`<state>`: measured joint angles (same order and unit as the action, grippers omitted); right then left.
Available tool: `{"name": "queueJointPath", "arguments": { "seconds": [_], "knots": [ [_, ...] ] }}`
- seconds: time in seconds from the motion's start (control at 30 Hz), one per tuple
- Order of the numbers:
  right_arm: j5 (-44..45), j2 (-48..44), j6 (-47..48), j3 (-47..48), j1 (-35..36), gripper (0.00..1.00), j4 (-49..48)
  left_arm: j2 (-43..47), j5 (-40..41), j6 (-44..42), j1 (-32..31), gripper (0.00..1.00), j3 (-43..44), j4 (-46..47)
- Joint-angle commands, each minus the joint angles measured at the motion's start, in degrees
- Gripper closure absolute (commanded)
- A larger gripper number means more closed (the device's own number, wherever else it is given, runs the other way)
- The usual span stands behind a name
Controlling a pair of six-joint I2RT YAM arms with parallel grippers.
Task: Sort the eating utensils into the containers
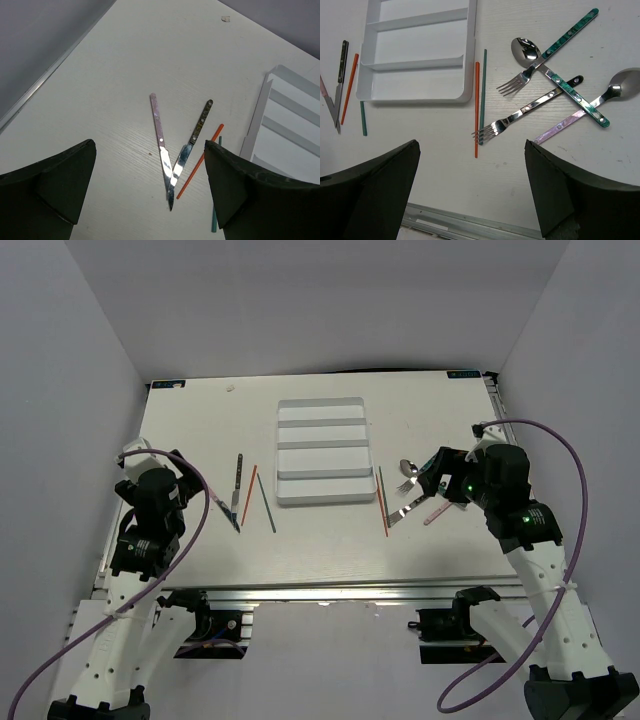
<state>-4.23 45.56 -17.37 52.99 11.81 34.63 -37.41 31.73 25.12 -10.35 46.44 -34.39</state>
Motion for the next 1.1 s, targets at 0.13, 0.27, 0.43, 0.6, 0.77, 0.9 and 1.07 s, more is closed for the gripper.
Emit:
{"name": "queueJointPath", "arguments": {
  "seconds": [0.13, 0.27, 0.43, 0.6, 0.77, 0.9, 1.07],
  "knots": [
    [1.2, 1.7, -1.1, -0.4, 0.1, 0.11, -2.3, 0.2, 1.0, 0.5, -0.4, 0.02, -0.3, 0.1],
    [0.9, 6.0, -1.1, -0.3, 0.1, 0.11, -3.3, 0.1, 0.8, 0.6, -0.7, 0.02, -0.6, 0.2],
    [3.1, 17.7, 4.3, 1.5, 0.2, 0.11, -7.0, -0.3, 0.3, 0.9, -0.9, 0.02, -0.7, 0.2],
    [18.7, 32.2, 16.4, 4.2, 0.2, 0.11, -11.4, -0.3, 1.1, 1.7, -1.8, 0.02, -0.6, -0.2],
    [10.0, 43.9, 24.8, 11.5, -0.1, 0.27, -7.9, -0.6, 1.7, 1.9, -3.4, 0.02, -0.7, -0.4],
    [8.7, 50.8, 27.4, 15.2, -0.8, 0.4, -5.3, -1.3, 1.7, 1.9, -3.9, 0.02, -0.7, -0.5],
    [7.0, 50.9, 29.6, 14.2, -1.0, 0.42, -8.1, -1.7, 1.6, 1.9, -4.4, 0.02, -0.8, -0.4]
  ]
}}
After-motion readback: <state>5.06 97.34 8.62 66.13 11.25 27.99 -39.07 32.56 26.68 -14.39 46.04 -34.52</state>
